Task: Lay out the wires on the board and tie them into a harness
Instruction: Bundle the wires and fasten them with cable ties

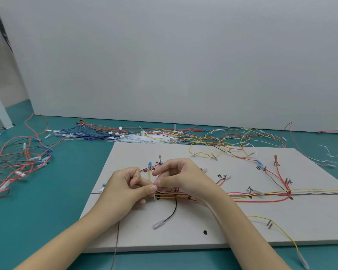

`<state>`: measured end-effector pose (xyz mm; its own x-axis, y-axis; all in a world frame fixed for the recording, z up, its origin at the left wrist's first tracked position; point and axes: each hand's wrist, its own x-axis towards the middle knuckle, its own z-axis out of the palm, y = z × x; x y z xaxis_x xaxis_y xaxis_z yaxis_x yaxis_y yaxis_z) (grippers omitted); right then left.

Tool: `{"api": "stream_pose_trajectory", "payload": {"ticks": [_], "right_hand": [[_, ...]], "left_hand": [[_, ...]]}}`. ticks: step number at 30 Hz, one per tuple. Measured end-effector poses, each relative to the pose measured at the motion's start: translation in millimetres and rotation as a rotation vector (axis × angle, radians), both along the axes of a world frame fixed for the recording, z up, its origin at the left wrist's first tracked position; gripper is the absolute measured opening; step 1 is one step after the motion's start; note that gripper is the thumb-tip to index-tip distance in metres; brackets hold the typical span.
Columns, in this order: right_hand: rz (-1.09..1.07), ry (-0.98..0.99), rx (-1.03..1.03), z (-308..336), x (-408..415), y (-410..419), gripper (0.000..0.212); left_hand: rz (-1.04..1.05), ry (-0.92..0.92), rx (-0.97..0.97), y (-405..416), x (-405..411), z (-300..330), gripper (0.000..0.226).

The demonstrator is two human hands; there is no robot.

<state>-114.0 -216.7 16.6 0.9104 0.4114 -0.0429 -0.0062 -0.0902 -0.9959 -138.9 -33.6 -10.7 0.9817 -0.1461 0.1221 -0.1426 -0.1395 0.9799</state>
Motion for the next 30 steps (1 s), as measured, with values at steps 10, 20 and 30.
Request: {"api": "stream_pose_trajectory", "payload": {"ticks": [10,20,30], "right_hand": [[-0.02,-0.029,0.0,2,-2,1,0.019],[0.038,-0.055,-0.073,6,-4,2,0.021],[0.037,-0.125,-0.062,9,-7,2,0.018]], "left_hand": [[-0.075,0.009,0.118,2,-2,8,0.045],[-0.042,-0.005,0.113,0,-2,5,0.044],[-0.029,0.088,0.056,2,-4,14,0.006]]}}
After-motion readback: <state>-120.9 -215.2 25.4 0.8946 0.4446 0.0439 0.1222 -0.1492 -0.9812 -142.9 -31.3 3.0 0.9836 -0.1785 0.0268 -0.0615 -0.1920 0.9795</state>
